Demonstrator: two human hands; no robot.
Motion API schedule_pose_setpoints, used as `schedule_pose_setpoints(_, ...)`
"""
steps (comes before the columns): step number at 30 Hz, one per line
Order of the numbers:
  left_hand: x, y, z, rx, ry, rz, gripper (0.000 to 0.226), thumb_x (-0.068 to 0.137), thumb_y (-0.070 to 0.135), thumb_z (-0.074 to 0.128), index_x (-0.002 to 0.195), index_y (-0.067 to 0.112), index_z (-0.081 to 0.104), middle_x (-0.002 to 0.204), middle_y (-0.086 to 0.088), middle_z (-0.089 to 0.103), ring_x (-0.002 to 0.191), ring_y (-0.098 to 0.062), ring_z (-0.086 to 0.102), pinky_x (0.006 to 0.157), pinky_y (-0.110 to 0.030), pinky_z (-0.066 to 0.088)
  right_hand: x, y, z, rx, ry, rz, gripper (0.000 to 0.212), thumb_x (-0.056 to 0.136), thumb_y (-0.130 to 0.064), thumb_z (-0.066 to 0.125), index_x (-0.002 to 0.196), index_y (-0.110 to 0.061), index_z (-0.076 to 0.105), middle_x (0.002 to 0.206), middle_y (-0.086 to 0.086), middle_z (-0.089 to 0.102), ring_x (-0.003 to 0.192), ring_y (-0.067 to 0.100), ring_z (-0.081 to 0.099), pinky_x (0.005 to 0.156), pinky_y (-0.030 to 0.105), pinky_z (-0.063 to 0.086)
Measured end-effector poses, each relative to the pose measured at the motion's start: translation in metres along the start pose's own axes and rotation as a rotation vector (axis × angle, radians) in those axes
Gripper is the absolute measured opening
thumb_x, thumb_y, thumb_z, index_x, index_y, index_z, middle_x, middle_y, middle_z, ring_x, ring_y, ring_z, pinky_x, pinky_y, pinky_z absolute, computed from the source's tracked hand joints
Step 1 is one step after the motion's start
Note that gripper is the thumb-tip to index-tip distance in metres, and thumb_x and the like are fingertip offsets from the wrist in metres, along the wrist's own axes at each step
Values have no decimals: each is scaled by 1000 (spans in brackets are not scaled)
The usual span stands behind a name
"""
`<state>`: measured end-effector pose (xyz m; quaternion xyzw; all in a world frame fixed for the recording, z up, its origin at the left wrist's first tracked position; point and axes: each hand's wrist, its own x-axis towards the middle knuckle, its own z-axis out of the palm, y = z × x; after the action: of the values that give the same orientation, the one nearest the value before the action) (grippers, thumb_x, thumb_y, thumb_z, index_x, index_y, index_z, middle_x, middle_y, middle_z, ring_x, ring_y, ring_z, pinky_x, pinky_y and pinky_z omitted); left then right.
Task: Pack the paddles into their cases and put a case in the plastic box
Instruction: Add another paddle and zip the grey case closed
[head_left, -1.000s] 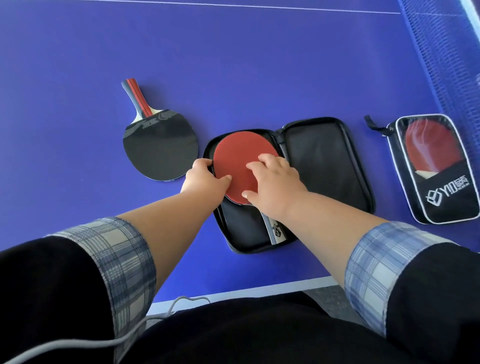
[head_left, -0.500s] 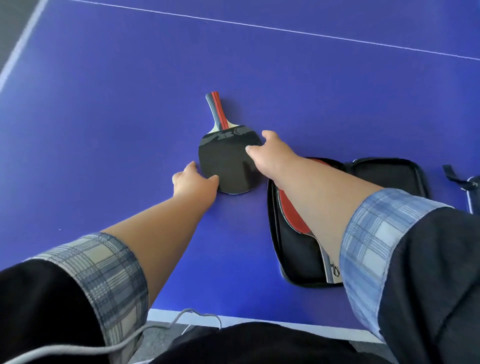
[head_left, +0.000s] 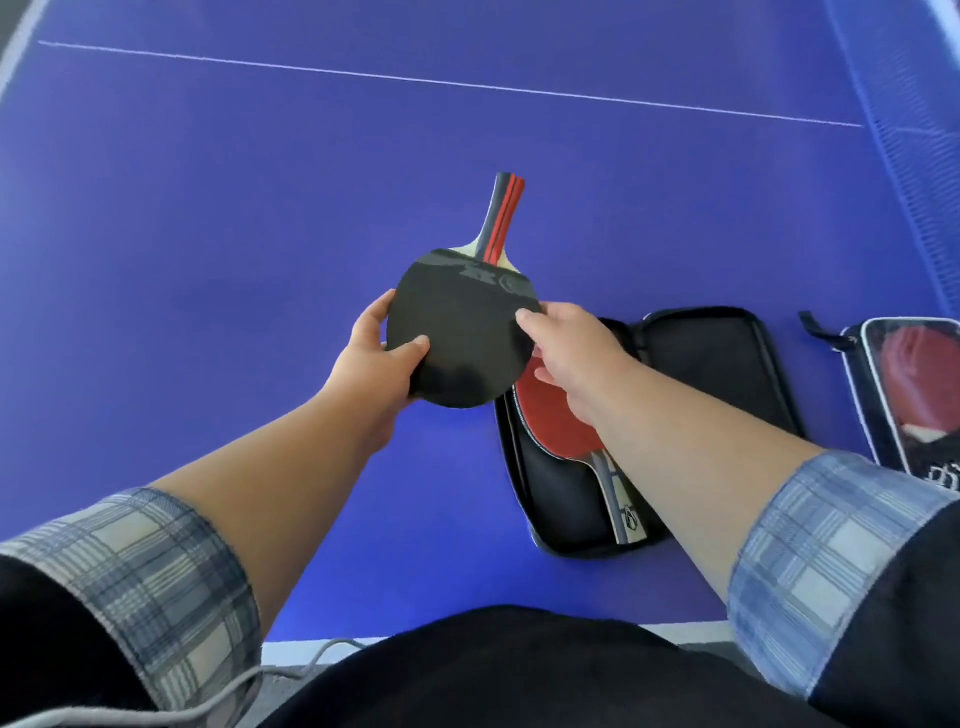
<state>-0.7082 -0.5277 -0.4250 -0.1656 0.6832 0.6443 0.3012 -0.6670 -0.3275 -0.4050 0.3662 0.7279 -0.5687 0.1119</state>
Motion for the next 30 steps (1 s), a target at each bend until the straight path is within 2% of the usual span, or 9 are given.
schedule_pose_setpoints(2, -4, 8, 12, 60, -84, 31, 58, 90, 23, 66, 135, 54, 47, 114, 10, 70, 92, -10, 73, 75, -30, 60, -9, 15, -32, 45, 235, -1, 67, 86, -44, 60, 146, -22, 44, 116, -3, 51, 98, 18, 50, 89, 34, 42)
schedule_pose_setpoints(5, -5, 19, 32, 237, -198, 81, 54, 88, 28, 67, 130, 57, 50, 111, 15, 70, 90, -8, 73, 77, -30, 59, -26, 25, -78, -175, 566, -342, 71, 90, -36, 61, 152, -15, 33, 149, 5, 41, 132, 21, 46, 108, 36, 38)
schedule_pose_setpoints(8, -11, 26, 61, 430, -319, 122, 51, 85, 33, 66, 120, 67, 52, 118, 19, 67, 95, -8, 71, 84, -32, 58, -38, 32, -111, -652, 460, -586, 74, 89, -41, 64, 151, -14, 36, 153, 8, 44, 145, 29, 33, 120, 49, 23)
schedule_pose_setpoints(11, -16, 32, 89, 541, -419, 135, 48, 84, 35, 66, 113, 71, 54, 120, 18, 65, 104, -15, 68, 95, -45, 55, -39, 36, -124, -876, 304, -509, 79, 86, -56, 60, 153, -24, 32, 148, 0, 52, 141, 24, 42, 121, 56, 13)
schedule_pose_setpoints(16, -27, 42, 120, 569, -400, 200, 35, 83, 46, 67, 109, 67, 56, 109, 19, 69, 89, -5, 71, 71, -27, 61, -35, 44, -134, -488, 55, -271, 61, 83, -54, 63, 140, -40, 50, 132, -15, 62, 115, 6, 59, 92, 27, 45)
schedule_pose_setpoints(19, -29, 47, 127, 422, -207, 197, 49, 79, 55, 70, 123, 53, 50, 99, 20, 71, 77, -1, 71, 56, -20, 54, -30, 47, -137, -129, 67, -156, 42, 83, -46, 63, 124, -33, 64, 111, -10, 72, 104, 11, 69, 95, 38, 54)
schedule_pose_setpoints(24, -33, 14, 124, 317, -199, 13, 49, 92, 30, 67, 138, 28, 50, 119, 0, 69, 84, -8, 74, 68, -23, 59, -21, 62, -128, 389, 142, 95, 33, 93, -34, 59, 124, -22, 58, 127, 11, 67, 124, 35, 60, 104, 59, 47)
schedule_pose_setpoints(27, -37, -6, 126, 292, -180, -12, 45, 92, 25, 67, 135, 31, 55, 113, 6, 69, 78, -9, 75, 64, -22, 59, -21, 72, -113, 511, 137, 211, 44, 97, -30, 55, 139, -23, 48, 132, 12, 63, 125, 35, 59, 100, 57, 49)
schedule_pose_setpoints(30, -33, -11, 125, 291, -153, -4, 46, 92, 21, 64, 135, 34, 56, 104, 10, 73, 76, -13, 76, 71, -26, 60, -26, 82, -99, 430, 190, 232, 47, 94, -25, 54, 139, -32, 45, 113, 2, 68, 102, 25, 70, 83, 45, 61)
